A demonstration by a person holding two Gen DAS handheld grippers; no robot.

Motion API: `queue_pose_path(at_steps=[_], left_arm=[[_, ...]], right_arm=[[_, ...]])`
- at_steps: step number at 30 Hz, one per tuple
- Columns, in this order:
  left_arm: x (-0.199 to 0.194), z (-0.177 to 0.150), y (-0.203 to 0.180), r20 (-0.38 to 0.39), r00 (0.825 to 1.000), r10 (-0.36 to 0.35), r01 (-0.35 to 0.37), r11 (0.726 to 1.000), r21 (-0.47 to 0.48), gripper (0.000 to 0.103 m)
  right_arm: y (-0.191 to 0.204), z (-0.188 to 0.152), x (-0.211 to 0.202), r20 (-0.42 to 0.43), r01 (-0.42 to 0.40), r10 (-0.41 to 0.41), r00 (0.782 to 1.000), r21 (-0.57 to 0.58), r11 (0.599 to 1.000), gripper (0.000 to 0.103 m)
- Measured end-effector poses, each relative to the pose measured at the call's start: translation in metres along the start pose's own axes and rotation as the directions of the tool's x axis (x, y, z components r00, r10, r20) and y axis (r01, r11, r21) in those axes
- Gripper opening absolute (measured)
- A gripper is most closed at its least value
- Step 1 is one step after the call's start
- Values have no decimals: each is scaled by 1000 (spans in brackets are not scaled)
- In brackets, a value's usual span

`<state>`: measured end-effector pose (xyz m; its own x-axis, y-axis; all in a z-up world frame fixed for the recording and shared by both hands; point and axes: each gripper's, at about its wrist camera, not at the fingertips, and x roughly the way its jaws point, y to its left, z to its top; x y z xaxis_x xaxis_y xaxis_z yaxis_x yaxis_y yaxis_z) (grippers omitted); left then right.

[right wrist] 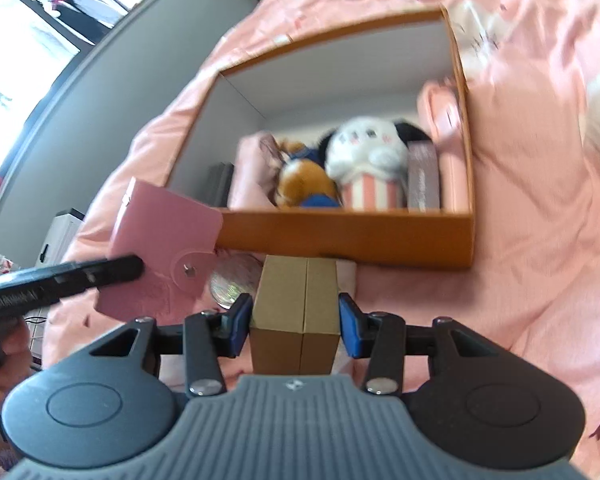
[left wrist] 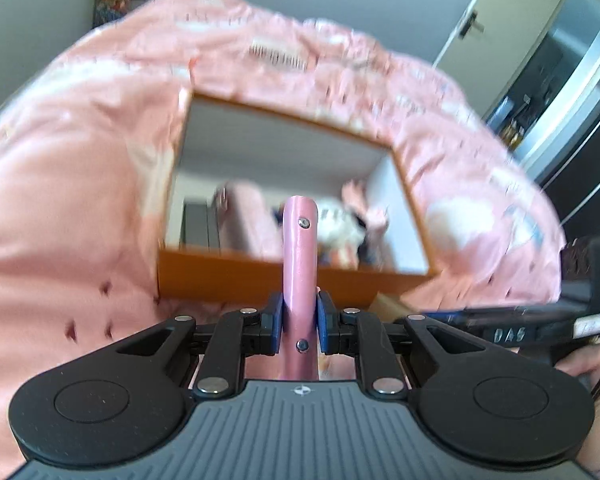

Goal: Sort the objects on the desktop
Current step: 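Lift the gold box with the right tool while the left lifts the pink card holder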

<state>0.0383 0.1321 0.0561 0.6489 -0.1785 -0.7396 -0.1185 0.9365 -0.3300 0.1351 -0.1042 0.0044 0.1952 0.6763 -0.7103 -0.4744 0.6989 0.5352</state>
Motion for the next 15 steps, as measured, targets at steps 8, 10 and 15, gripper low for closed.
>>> queue_pose_path(at_steps=[8,10,15], left_arm=[[-7,59,15,141,990,28,-16,996,-85,19],[8,69,25,132,991,4,15,990,-143,19],[48,72,45,68,997,31,-15,973,-228,19]], right_arm=[[19,30,-21,77,-51,56,995,-65,997,48],[21,38,-21,97,-55,62,993,-68,996,48],[15,57,-16,133,-63,67,989,-32,997,48]])
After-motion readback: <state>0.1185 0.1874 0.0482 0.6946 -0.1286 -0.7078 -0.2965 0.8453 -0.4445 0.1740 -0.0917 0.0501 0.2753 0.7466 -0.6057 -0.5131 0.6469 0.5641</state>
